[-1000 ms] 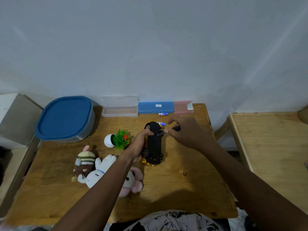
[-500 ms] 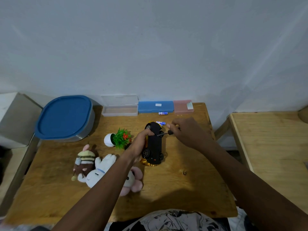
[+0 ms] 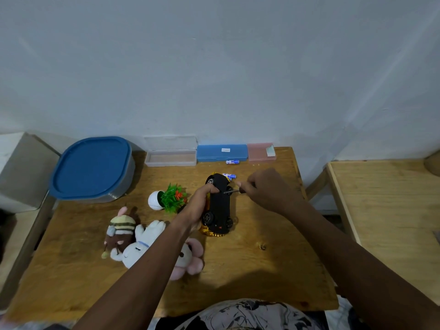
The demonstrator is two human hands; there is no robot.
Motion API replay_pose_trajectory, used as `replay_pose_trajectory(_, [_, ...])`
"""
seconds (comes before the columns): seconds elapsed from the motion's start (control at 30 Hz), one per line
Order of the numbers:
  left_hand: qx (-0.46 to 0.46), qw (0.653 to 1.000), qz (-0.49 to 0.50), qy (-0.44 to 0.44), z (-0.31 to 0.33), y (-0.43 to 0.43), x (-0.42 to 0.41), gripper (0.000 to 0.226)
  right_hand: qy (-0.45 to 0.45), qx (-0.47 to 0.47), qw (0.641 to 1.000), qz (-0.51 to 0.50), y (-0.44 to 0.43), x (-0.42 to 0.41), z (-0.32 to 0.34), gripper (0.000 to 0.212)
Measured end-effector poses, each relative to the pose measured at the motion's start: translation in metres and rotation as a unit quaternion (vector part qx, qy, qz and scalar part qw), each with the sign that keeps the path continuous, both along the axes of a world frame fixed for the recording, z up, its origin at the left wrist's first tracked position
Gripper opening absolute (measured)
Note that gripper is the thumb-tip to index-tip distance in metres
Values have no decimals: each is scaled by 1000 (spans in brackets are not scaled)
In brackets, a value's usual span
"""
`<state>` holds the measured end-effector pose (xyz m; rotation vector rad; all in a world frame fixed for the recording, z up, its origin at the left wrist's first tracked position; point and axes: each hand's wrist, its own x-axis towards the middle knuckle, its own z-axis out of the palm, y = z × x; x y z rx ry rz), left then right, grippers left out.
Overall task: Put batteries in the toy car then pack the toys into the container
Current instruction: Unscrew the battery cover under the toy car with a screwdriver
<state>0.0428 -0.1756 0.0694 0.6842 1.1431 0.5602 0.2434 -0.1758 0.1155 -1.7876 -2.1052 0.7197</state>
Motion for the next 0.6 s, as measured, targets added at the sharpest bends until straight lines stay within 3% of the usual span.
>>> replay_pose_trajectory(0.13, [-2, 1000, -5, 5, -2, -1, 0, 44, 42, 26, 998, 29, 0, 2, 3, 15])
replay_pose_trajectory(0.3, [2, 1000, -18, 9, -1, -2, 3, 45, 31, 30, 999, 25, -2, 2, 3, 16])
replay_pose_trajectory(0.47, [12, 999, -30, 9, -1, 0, 3, 45, -7, 1, 1000, 17, -2, 4, 2, 40])
replay_pose_trajectory(0.6, [11, 999, -32, 6, -2, 1, 2, 42, -6, 23, 998, 56, -2, 5, 5, 4])
